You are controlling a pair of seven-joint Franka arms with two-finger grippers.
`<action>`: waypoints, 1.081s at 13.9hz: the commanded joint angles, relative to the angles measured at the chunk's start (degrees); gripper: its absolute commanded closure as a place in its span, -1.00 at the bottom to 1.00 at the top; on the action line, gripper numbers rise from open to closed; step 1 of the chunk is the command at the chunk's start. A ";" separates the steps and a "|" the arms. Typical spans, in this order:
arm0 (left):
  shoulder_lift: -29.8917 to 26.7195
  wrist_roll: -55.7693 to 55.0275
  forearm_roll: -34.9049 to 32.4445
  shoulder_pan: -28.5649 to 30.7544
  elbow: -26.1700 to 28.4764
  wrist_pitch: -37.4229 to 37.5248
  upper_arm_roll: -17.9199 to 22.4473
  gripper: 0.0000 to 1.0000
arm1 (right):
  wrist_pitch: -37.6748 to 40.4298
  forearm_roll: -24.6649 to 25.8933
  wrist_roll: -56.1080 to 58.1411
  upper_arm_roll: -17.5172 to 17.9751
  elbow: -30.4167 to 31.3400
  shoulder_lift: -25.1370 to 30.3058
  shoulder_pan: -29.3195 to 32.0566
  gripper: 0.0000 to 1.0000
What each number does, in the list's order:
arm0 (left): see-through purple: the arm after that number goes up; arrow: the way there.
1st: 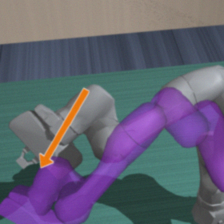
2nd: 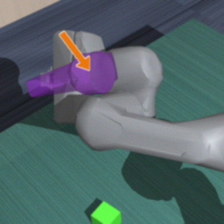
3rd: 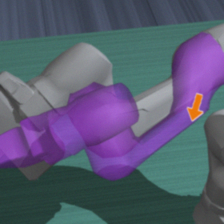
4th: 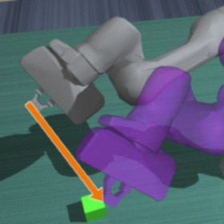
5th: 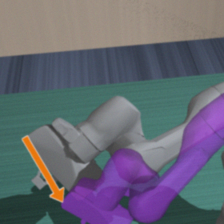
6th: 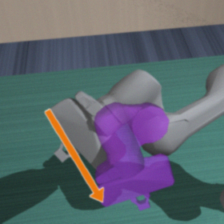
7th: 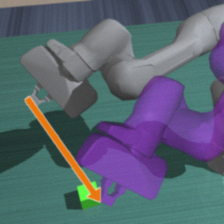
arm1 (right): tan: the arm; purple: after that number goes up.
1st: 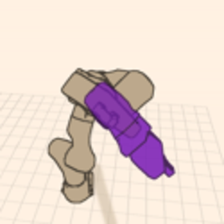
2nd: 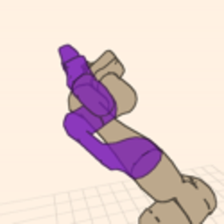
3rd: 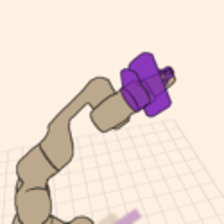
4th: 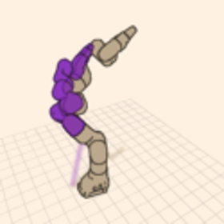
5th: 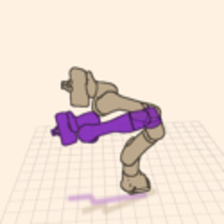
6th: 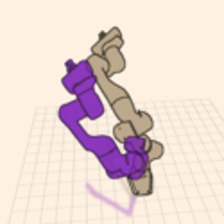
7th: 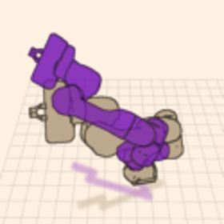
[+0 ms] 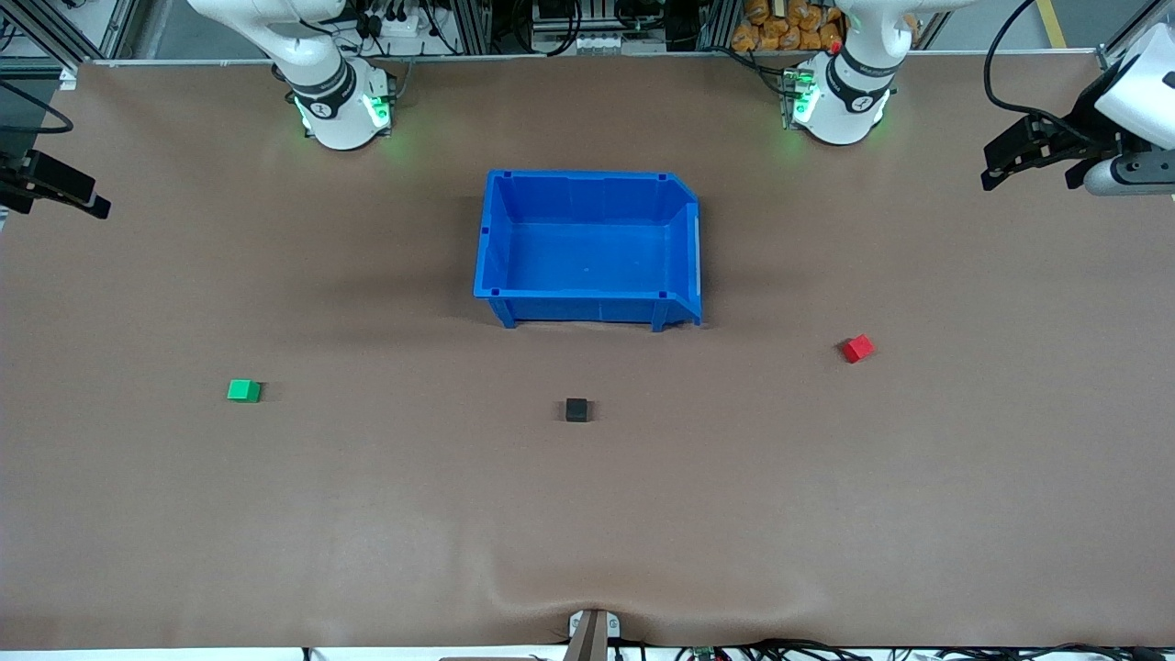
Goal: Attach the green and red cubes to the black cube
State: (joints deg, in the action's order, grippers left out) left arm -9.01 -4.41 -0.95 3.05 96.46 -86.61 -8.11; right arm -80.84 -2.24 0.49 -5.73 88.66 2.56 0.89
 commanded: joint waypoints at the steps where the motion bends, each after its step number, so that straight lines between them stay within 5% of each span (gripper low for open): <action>1: 0.74 0.89 -0.28 0.29 -1.28 1.18 -0.24 -1.00 | 0.24 -0.13 -0.57 0.72 -0.68 -0.62 0.16 -1.00; 15: 0.74 -0.25 0.08 0.37 1.53 1.18 -0.24 -1.00 | -9.85 0.30 2.93 0.63 -0.42 -13.36 1.57 -1.00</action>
State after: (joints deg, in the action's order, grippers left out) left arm -8.06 -4.53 -0.95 3.06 97.58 -85.98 -8.10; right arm -89.17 -2.28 1.45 -5.71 88.92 -9.28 1.75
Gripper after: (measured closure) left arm 0.000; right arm 0.000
